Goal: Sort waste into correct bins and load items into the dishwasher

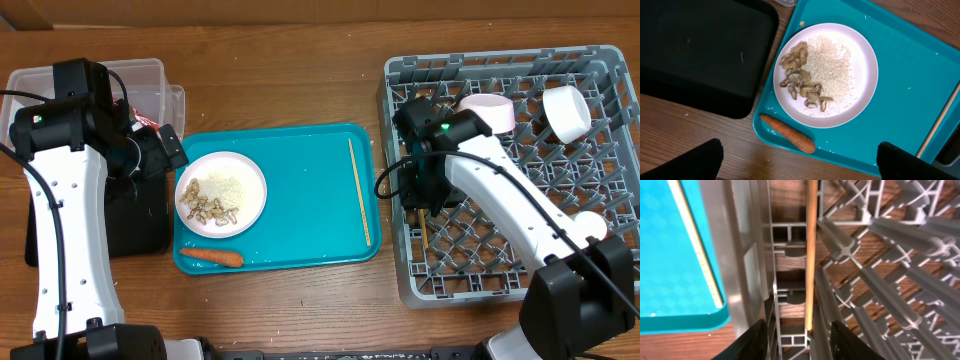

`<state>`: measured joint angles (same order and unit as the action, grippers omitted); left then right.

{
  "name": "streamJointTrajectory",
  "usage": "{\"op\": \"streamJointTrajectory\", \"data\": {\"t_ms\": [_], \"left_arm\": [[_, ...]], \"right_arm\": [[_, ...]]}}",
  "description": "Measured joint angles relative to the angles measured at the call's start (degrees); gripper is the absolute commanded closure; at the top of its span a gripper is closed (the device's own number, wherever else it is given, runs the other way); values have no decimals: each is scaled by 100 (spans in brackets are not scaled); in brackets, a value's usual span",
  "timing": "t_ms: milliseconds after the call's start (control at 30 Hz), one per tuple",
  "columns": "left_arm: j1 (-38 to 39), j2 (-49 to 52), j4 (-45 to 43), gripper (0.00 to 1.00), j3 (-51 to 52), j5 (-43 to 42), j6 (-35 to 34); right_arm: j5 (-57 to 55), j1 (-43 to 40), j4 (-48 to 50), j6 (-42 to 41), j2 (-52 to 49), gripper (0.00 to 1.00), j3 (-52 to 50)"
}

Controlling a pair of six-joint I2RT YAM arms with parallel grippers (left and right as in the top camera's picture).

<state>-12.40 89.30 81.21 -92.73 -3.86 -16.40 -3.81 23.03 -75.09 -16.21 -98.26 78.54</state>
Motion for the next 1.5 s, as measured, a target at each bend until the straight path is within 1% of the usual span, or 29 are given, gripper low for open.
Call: {"op": "streamJointTrajectory", "data": {"t_ms": [100, 133, 200, 300, 467, 633, 833, 933, 1233, 1267, 1333, 1433, 1467, 1500], "left_arm": [[-2, 0, 0, 0, 0, 0, 0], [0, 0, 0, 0, 0, 0, 0], [-2, 0, 0, 0, 0, 0, 0], [-2, 0, 0, 0, 0, 0, -2], [-2, 0, 0, 0, 0, 0, 0], [-2, 0, 2, 0, 0, 0, 0], [-2, 0, 7, 0, 0, 0, -2], [-2, 0, 7, 0, 0, 0, 0], [-2, 0, 7, 0, 0, 0, 0], [-2, 0, 7, 0, 0, -2, 0], [-2, 0, 7, 0, 0, 0, 0], [0, 0, 7, 0, 0, 0, 0], [-2, 0, 7, 0, 0, 0, 0], [-2, 0, 4, 0, 0, 0, -2]], "right_arm": [[22, 17, -57, -9, -9, 57, 520], [50, 35, -20, -7, -9, 56, 761], [92, 107, 166, -11, -9, 52, 1145], [146, 308, 498, -2, -4, 51, 1379], [210, 778, 713, -9, -133, 51, 1377], [238, 1102, 839, -48, -638, 51, 1248], [251, 1147, 868, -160, -1563, 51, 1088], [254, 1147, 866, -179, -1867, 51, 1086], [402, 1158, 933, -199, -2413, 51, 1084], [426, 1163, 951, -199, -2430, 53, 1084], [444, 1163, 997, -201, -2448, 59, 1069], [483, 1163, 1040, -234, -2448, 78, 1025], [503, 1163, 1047, -227, -2448, 82, 1025], [509, 1163, 1043, -243, -2448, 85, 1025]]}}
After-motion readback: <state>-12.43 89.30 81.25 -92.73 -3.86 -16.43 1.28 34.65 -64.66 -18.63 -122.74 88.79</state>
